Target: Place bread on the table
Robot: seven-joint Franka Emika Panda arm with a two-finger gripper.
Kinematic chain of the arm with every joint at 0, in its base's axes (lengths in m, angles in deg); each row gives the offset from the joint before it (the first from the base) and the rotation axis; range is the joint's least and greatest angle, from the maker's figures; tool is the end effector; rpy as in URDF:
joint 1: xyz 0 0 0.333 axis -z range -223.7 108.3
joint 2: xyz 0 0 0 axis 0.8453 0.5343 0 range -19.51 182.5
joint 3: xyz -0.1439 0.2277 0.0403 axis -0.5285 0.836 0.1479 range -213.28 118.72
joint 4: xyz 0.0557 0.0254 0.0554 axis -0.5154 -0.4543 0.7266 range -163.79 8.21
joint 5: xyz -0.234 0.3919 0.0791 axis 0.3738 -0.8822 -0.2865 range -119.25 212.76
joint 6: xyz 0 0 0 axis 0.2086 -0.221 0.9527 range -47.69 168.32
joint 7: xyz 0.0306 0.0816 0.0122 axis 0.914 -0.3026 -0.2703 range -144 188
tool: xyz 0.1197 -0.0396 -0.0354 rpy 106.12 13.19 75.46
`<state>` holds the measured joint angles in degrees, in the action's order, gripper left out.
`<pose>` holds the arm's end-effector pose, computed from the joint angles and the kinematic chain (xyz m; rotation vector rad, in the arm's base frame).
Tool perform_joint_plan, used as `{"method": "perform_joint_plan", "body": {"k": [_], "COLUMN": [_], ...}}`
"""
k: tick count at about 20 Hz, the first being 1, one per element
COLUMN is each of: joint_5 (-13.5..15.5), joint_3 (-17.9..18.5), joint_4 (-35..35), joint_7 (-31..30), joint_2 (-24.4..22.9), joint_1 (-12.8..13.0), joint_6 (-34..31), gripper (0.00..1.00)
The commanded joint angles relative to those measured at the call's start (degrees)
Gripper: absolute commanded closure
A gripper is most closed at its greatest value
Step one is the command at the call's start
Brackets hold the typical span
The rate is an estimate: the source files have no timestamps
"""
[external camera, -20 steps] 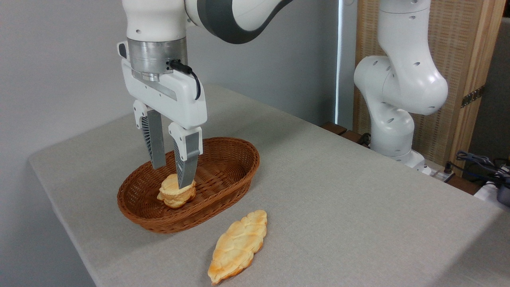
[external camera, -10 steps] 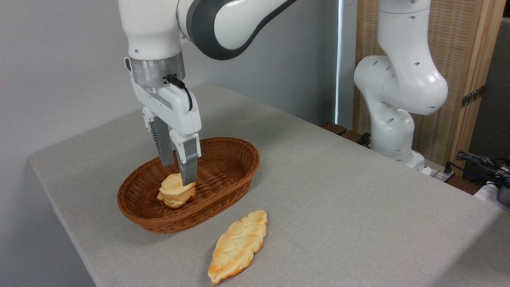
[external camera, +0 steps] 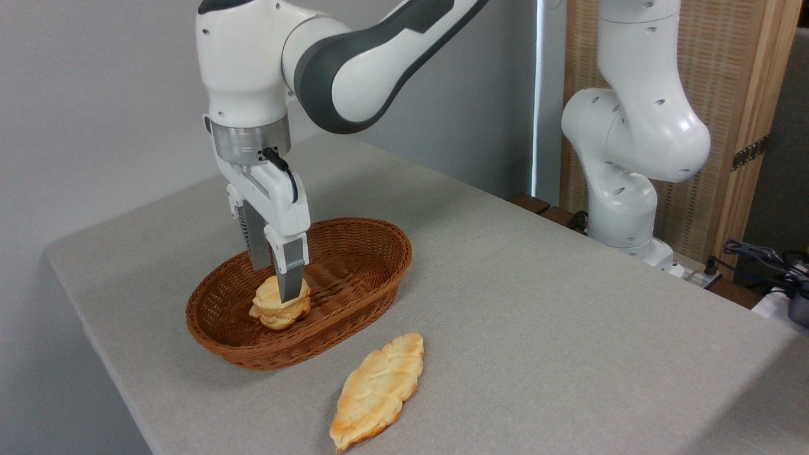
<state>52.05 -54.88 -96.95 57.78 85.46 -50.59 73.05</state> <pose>0.6324 -0.1721 0.3766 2.7999 -1.2489 0.2005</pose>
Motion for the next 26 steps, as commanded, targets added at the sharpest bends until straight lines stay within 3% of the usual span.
{"method": "perform_joint_plan", "body": {"k": [1, 24, 25, 26], "joint_5": [1.6, 0.8, 0.8, 0.8], "joint_3": [0.0, -0.5, -0.5, -0.5], "joint_4": [-1.0, -2.1, -2.1, -2.1], "joint_7": [1.0, 4.8, 4.8, 5.0], "joint_2": [-0.2, 2.1, 2.0, 2.0], "joint_1": [0.1, 0.9, 0.9, 0.9], "joint_6": [1.0, 1.6, 1.6, 1.6], "gripper": [0.0, 0.0, 0.04, 0.17]}}
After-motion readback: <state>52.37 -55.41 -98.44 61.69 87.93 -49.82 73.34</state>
